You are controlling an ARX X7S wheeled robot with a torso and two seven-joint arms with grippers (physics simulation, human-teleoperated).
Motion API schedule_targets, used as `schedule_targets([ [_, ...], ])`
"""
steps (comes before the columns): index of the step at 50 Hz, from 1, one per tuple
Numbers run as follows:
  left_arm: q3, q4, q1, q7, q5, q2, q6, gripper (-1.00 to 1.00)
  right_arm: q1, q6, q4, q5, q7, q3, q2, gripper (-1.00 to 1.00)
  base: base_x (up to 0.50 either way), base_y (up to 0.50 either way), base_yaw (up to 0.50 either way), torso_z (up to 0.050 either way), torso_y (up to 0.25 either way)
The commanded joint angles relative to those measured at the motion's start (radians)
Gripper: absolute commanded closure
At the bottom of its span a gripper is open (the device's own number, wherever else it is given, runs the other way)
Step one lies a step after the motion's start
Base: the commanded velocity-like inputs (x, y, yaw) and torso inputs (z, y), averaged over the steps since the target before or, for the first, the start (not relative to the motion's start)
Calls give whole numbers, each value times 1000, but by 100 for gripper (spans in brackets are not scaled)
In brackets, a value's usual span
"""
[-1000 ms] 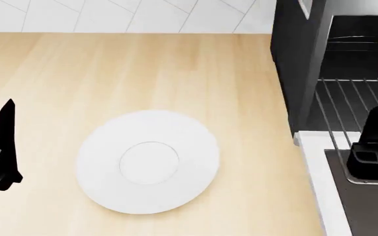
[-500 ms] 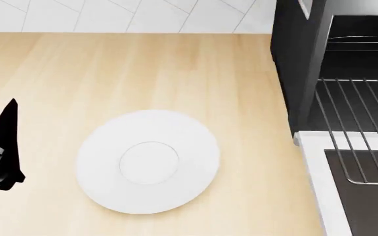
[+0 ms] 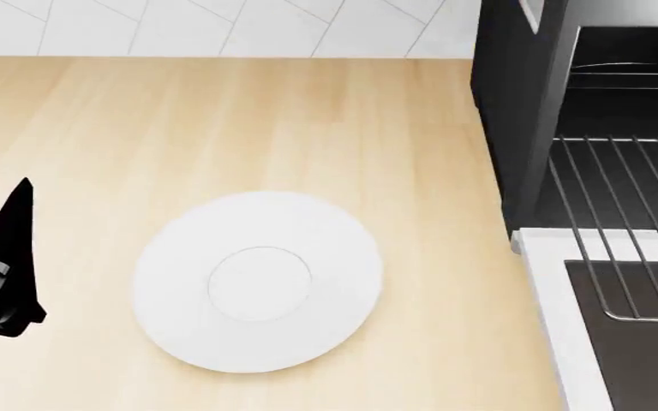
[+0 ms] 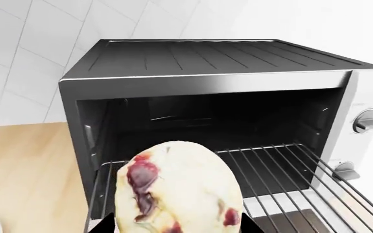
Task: Place the scone on the rack of the toaster oven.
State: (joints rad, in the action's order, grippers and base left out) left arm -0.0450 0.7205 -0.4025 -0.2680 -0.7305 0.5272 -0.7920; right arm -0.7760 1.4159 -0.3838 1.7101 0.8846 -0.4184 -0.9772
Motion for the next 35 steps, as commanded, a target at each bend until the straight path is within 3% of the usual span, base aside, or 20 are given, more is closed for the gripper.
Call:
schedule_targets([
  [1,0,0,13,0,5,3,12,-100,-19,7,64,71,32,19,-67,100,0,0,0,0,0],
  [16,11,-8,12,3,9,3,21,-100,-115,13,160,78,10,165,-122,100,0,0,0,0,0],
  [25,11,-9,17,0,9,6,23,-100,-56,8,173,28,-43,133,-130,100,0,0,0,0,0],
  [35,23,-10,8,-4,8,5,19,-100,-117,4,212,49,-16,227,-126,100,0,0,0,0,0],
])
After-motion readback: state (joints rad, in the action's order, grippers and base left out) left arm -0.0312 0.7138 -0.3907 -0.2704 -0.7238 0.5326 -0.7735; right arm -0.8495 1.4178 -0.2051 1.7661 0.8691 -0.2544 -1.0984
